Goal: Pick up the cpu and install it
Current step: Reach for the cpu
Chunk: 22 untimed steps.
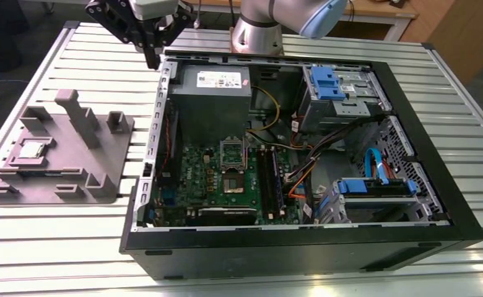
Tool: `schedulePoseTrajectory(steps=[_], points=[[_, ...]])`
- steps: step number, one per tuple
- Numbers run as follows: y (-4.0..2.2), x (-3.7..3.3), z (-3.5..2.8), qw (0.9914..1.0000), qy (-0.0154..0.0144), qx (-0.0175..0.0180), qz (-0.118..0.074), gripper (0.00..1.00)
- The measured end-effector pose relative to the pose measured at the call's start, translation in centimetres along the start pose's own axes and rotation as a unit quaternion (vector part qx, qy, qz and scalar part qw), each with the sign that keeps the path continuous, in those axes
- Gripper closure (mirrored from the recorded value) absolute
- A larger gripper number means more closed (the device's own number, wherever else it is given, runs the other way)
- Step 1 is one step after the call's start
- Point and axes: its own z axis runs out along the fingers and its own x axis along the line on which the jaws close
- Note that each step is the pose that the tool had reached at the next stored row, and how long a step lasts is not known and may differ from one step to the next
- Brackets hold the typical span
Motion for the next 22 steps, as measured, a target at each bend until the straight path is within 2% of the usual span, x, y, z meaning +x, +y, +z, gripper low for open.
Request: schedulePoseTrajectory(steps=[22], points=[[-0.04,0.48,0.00,1.00000,0.0000,0.0000,0.000,0.90]])
